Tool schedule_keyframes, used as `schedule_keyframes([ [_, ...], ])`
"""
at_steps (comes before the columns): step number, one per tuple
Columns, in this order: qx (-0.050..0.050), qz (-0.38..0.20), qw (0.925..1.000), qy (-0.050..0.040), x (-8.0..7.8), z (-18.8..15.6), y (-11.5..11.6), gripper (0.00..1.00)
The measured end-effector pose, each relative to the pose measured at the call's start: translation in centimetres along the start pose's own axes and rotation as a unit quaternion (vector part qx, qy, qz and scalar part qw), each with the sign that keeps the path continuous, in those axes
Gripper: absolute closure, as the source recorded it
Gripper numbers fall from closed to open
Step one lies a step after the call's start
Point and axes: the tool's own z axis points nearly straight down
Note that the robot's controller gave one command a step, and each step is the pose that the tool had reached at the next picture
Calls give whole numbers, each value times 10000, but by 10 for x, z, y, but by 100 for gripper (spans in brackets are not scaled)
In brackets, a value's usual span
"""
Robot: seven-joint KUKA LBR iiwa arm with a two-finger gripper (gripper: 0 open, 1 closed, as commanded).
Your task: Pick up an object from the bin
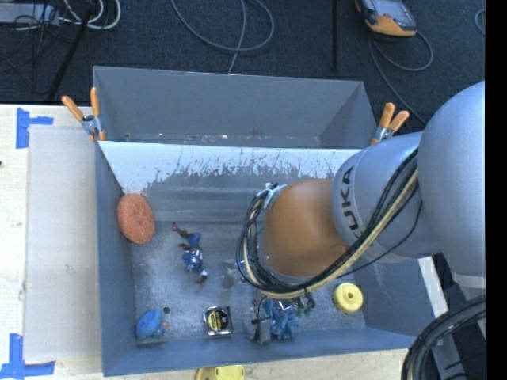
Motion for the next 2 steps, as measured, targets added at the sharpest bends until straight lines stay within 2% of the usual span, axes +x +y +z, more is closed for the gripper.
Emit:
schedule_keyframes([
  [1, 2, -171, 9998, -40, 4, -2, -5, 0],
  [2, 6, 641, 9979, -56, 12, -2, -15, 0],
])
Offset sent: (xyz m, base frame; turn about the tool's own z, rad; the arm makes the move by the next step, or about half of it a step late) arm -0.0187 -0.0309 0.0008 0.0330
